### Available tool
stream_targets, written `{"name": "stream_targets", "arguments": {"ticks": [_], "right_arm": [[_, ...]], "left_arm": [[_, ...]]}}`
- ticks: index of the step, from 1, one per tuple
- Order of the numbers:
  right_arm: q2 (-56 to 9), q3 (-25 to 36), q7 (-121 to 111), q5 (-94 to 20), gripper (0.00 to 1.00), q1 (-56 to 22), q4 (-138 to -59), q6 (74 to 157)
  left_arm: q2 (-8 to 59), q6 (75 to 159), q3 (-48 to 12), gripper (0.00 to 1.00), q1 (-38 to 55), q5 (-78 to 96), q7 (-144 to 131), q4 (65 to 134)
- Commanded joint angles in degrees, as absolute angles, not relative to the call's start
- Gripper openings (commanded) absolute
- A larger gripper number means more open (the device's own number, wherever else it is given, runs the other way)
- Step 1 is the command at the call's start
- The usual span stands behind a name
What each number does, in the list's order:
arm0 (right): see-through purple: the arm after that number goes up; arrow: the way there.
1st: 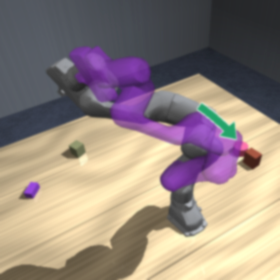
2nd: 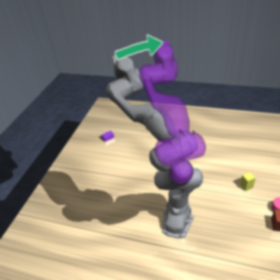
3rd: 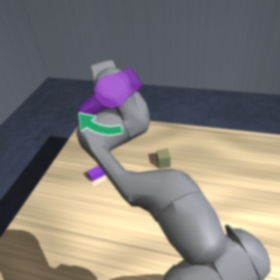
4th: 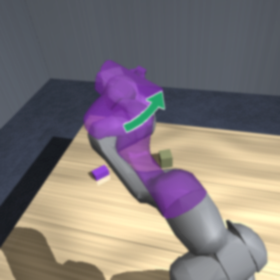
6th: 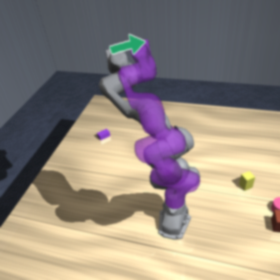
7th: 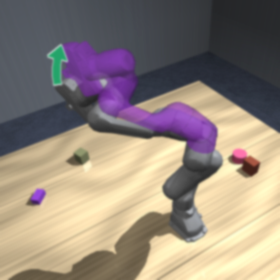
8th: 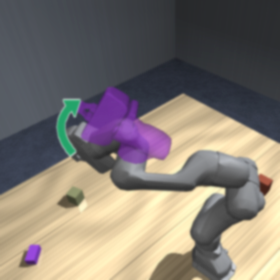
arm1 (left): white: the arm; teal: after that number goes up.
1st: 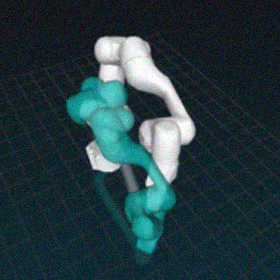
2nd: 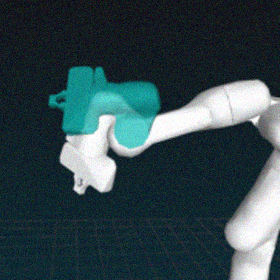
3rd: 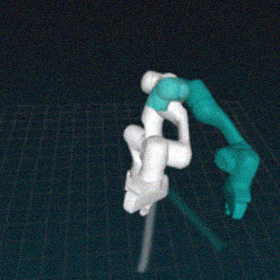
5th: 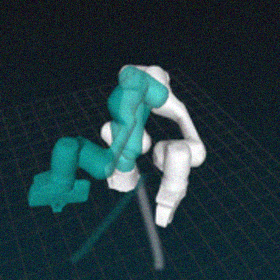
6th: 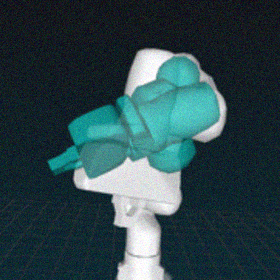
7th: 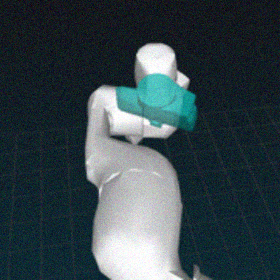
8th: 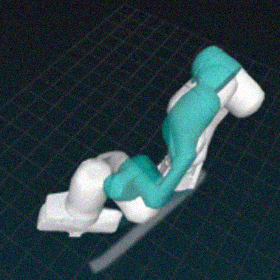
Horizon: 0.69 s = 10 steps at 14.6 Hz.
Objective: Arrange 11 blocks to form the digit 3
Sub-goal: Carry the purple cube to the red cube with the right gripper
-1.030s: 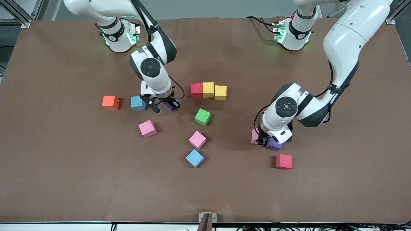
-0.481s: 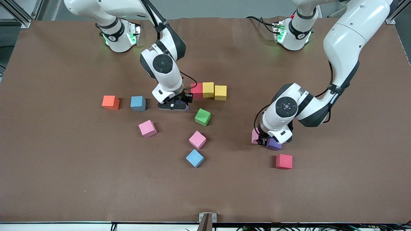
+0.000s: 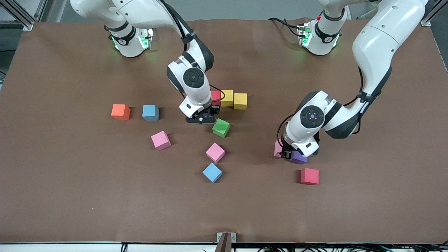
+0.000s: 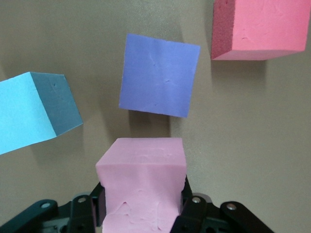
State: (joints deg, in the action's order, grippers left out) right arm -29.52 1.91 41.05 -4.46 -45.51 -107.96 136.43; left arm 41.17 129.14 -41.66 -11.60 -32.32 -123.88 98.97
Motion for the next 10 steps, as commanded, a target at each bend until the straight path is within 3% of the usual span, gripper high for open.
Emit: {"name": "stream_targets", "arguments": {"ticks": [1, 10], "right_arm": [[-30.1, 2.3, 42.4, -4.8, 0.00, -47.3, -107.2, 136.2], [-31.6, 2.3, 47.3, -4.9, 0.00, -49.8, -107.1, 137.6]], "left_arm": [[40.3, 128.1, -41.7, 0.31, -11.4, -32.9, -124.8, 99.1], [40.3, 128.1, -41.7, 0.31, -11.4, -32.9, -124.8, 99.1]]}}
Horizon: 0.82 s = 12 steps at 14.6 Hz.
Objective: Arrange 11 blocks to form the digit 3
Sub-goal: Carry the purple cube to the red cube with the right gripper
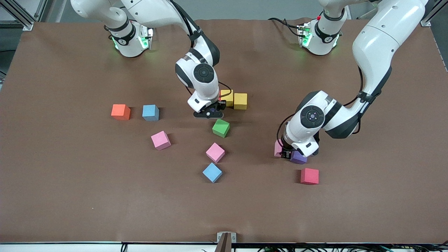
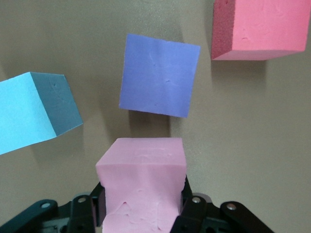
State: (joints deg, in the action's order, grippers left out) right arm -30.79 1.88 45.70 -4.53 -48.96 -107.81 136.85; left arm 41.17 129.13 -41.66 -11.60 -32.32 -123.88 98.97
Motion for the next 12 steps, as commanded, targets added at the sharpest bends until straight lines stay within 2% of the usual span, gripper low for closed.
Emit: {"name": "stream_targets", "arguments": {"ticks": [1, 12], "right_arm": [[-31.6, 2.3, 47.3, -4.8, 0.00, -49.8, -107.2, 138.0], [-32.3, 2.3, 47.3, -4.7, 0.00, -49.9, -107.1, 138.5]], "left_arm": [[40.3, 128.1, -41.7, 0.31, -11.4, -32.9, -124.8, 99.1], [40.3, 128.1, -41.7, 0.31, -10.8, -33.0, -124.6, 99.0]]}}
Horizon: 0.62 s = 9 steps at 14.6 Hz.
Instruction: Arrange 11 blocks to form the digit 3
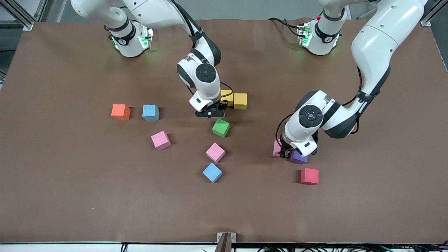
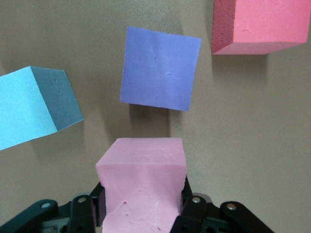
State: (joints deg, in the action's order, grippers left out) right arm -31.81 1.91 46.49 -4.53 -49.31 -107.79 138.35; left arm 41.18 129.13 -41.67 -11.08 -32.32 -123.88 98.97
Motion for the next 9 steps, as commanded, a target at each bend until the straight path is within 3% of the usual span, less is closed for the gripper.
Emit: {"name": "stream_targets", "arguments": {"ticks": [1, 9], "right_arm": [[-32.3, 2.3, 47.3, -4.7, 0.00, -49.9, -107.1, 138.5], [-33.2, 2.3, 47.3, -4.7, 0.00, -50.0, -106.8, 139.2]], "left_arm": [[40.3, 128.1, -41.7, 0.31, -10.8, -33.0, -124.6, 99.0], [40.3, 128.1, -41.7, 0.31, -10.8, -33.0, -124.6, 99.0]]}}
